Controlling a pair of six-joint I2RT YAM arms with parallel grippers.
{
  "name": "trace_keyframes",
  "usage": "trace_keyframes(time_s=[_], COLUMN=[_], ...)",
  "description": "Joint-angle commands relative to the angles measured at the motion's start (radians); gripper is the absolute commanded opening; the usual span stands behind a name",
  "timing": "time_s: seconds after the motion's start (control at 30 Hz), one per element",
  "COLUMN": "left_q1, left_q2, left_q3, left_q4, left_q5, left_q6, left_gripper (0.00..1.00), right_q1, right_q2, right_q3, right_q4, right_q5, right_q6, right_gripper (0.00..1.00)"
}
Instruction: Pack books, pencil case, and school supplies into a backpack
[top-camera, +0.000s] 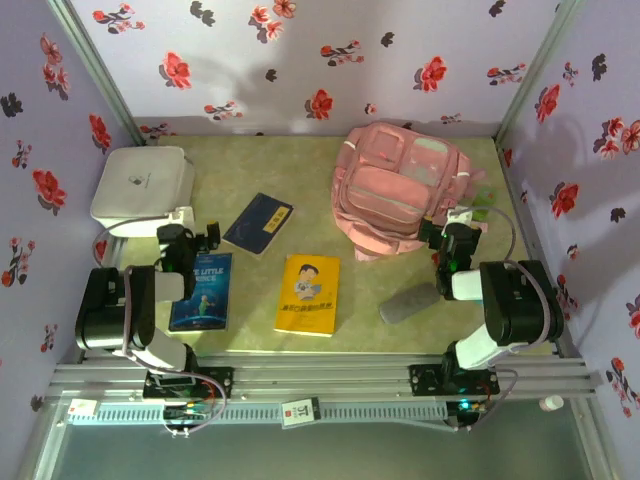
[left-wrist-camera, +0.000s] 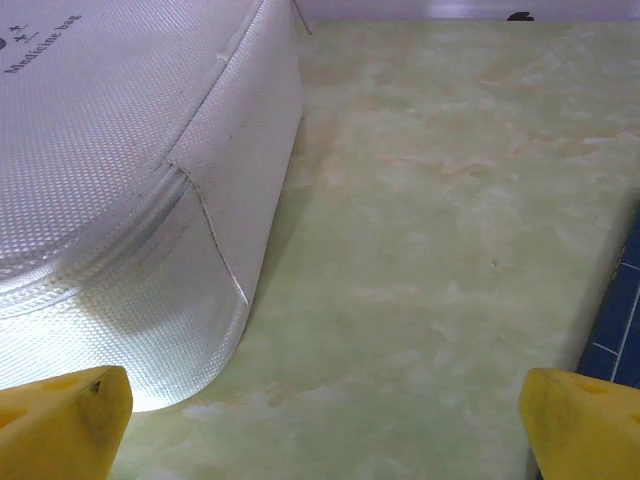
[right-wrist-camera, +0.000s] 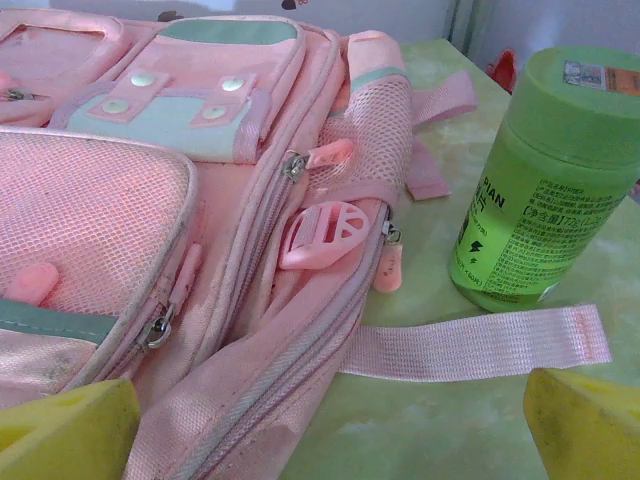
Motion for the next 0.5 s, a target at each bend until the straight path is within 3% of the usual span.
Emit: trace_keyframes(time_s=[0.0, 0.47], left_q1=[-0.006, -0.006], left_q2=[0.012, 0.013], left_q3=[0.02, 0.021], left_q4=[0.031, 0.03], left_q5=[0.01, 0.01], left_q6=[0.018, 0.014], left_gripper=[1.0, 1.0], right_q1=[-0.007, -0.023], right_q2=[0.007, 0.008], right_q3=[0.017, 0.026], right_q4=[0.003, -0.012], right_q5=[0.015, -0.015], right_q6=[0.019, 0.029], right_gripper=[0.99, 0.99])
